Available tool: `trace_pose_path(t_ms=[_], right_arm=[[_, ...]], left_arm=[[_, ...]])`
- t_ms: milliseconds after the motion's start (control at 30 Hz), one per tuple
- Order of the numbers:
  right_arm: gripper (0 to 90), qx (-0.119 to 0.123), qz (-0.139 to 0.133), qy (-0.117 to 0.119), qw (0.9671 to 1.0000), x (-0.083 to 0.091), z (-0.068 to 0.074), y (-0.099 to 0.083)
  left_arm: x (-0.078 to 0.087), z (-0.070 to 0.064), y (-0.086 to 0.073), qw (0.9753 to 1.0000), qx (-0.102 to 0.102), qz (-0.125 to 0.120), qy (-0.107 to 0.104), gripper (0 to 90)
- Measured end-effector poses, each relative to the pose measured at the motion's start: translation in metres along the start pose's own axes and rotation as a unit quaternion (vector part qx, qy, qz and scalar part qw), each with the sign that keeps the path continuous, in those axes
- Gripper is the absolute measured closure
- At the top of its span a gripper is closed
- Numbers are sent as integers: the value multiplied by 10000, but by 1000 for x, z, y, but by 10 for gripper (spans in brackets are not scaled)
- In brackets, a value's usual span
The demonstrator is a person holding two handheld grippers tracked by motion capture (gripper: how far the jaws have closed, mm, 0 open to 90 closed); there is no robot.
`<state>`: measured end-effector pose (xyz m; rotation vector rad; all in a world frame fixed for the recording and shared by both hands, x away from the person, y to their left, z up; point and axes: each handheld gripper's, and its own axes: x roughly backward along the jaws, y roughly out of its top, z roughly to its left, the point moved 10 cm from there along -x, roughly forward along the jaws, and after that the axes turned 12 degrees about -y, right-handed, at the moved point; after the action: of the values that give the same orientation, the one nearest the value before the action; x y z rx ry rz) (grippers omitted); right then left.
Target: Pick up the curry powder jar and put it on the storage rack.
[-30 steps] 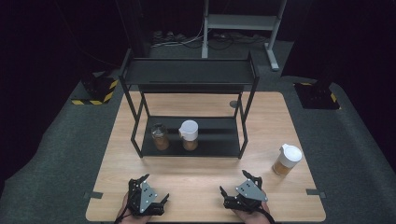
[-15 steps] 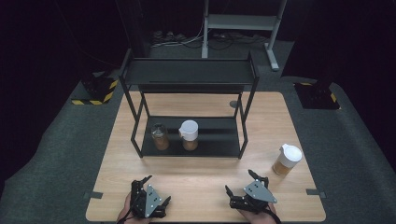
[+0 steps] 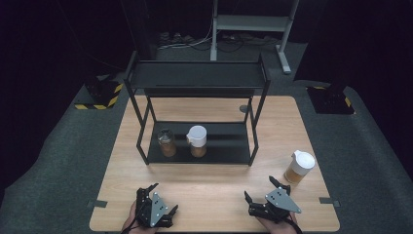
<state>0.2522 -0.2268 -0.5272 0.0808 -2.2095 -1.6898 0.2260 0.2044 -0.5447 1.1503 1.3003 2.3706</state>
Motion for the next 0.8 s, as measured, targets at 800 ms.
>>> trace_pose_path(t_ms=[800], right_arm=[[0,-367,-2,-653,9972,21,-45,-10]], left_arm=[[1,1,-1,10000,35,-34,-45,10]])
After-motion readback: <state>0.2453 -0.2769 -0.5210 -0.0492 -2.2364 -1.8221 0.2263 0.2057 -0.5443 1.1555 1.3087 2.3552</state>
